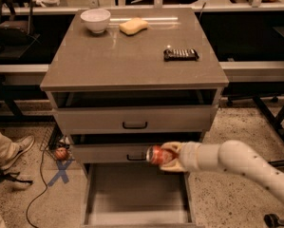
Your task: Pick coke can from bottom drawer and place on counter
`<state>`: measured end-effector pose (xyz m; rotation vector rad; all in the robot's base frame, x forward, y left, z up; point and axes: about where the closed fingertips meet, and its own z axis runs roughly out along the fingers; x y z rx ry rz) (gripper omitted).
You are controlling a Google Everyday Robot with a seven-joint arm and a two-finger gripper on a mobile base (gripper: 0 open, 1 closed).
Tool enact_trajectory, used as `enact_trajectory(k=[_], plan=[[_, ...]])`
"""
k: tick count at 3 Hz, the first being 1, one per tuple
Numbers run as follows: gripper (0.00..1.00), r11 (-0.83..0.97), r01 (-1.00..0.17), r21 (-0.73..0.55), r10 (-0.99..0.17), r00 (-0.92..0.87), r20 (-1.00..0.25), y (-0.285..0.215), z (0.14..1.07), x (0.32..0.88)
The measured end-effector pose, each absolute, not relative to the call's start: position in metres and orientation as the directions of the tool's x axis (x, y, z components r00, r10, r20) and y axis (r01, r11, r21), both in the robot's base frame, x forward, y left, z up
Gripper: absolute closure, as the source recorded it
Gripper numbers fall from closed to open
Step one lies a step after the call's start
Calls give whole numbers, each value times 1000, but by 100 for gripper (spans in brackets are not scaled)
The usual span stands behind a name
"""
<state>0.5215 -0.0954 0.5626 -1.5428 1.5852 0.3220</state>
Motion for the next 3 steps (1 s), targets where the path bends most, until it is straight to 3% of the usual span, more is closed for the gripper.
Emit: enact_trajectory(k=[3], plan=[[100, 81, -746, -661, -821, 326, -468, -133, 792, 535]])
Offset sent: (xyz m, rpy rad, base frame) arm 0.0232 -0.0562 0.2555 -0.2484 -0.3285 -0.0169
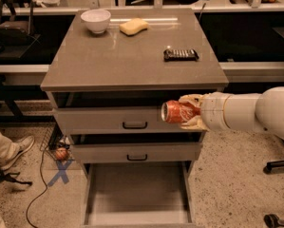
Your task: Pick coke can from bottom drawer and place on counter
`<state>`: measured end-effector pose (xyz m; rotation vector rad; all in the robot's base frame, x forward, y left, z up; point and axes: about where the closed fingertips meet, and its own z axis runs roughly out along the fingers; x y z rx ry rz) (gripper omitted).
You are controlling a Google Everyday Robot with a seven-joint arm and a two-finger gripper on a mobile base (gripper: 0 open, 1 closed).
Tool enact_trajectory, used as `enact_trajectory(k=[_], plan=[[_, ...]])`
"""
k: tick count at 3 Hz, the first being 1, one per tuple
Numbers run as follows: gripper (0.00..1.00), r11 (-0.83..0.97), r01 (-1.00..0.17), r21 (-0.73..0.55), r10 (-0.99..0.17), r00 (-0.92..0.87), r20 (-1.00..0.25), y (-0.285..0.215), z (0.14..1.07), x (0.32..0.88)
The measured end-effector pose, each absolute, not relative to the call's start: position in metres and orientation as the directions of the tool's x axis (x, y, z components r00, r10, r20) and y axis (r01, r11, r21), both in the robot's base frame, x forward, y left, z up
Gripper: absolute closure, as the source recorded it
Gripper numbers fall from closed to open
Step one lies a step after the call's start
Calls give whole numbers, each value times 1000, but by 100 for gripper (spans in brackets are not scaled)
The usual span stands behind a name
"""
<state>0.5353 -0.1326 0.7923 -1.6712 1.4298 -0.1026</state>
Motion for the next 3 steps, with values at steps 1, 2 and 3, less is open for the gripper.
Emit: enact_trajectory(k=[1, 2, 3], plan=[[100, 92, -750, -655, -820, 316, -477, -136, 801, 543], [100, 84, -753, -653, -827, 312, -467, -146, 832, 555], [100, 67, -766, -639, -844, 298, -445, -155, 877, 579]])
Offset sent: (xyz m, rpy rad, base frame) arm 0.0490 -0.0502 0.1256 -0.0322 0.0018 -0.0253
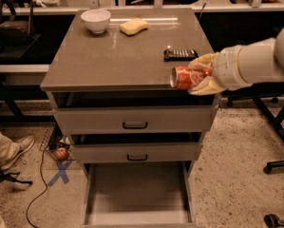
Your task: Pick coke can from bottom drawer and place on counter
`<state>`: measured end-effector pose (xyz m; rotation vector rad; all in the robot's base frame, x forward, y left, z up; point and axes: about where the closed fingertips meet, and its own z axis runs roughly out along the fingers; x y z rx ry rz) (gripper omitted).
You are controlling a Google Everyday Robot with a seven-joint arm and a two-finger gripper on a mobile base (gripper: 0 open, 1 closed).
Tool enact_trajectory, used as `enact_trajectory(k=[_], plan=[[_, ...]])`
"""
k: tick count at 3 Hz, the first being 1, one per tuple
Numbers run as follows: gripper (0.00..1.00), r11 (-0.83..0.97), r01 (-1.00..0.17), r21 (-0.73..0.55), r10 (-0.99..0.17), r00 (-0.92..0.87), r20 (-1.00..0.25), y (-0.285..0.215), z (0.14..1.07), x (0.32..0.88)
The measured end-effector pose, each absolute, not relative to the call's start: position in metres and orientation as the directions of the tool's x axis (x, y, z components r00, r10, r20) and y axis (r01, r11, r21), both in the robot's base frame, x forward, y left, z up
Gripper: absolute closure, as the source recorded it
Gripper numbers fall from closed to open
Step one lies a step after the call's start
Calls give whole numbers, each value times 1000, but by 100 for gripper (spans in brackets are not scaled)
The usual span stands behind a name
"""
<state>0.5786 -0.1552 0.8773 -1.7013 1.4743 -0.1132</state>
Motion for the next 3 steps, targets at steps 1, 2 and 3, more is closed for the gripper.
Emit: enact_trajectory(k=[1, 2, 3], plan=[[100, 38, -799, -599, -865, 274, -420, -144, 904, 614], [100, 9, -827, -562, -867, 274, -417, -122, 906, 639], [100, -31, -844, -535, -857, 298, -421, -93, 909, 664]])
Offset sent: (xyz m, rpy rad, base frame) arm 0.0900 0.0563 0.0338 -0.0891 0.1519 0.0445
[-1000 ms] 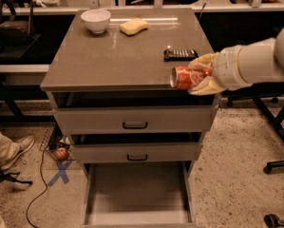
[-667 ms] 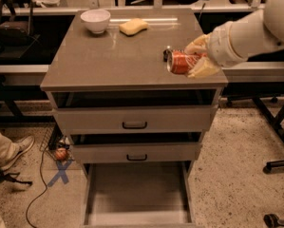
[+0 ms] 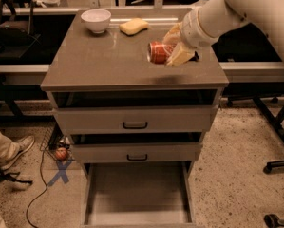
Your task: Pick coke can from bottom drawer and place on counter
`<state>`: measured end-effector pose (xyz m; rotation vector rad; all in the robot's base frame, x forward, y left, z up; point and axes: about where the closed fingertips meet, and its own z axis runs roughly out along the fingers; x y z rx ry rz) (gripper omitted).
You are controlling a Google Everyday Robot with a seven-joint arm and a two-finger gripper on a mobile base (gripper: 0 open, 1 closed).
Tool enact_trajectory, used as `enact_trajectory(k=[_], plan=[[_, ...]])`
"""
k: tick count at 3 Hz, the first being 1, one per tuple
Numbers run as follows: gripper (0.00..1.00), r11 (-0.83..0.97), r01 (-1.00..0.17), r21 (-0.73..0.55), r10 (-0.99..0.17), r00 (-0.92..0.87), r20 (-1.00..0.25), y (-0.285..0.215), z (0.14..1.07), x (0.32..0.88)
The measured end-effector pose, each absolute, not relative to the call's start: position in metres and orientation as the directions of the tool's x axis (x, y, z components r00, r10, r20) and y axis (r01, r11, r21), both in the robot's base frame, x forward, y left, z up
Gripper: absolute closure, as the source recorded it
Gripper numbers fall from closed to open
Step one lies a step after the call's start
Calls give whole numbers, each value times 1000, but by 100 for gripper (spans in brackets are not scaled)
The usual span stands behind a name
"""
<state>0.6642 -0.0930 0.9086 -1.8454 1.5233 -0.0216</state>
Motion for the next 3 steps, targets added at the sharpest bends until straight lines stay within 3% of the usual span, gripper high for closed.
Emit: enact_trajectory(k=[1, 2, 3], plan=[[100, -58, -861, -505, -845, 312, -434, -66, 903, 689], [84, -42, -877, -478, -851, 282, -443, -51, 894, 716], [61, -24, -892, -451, -852, 254, -458, -38, 891, 738]])
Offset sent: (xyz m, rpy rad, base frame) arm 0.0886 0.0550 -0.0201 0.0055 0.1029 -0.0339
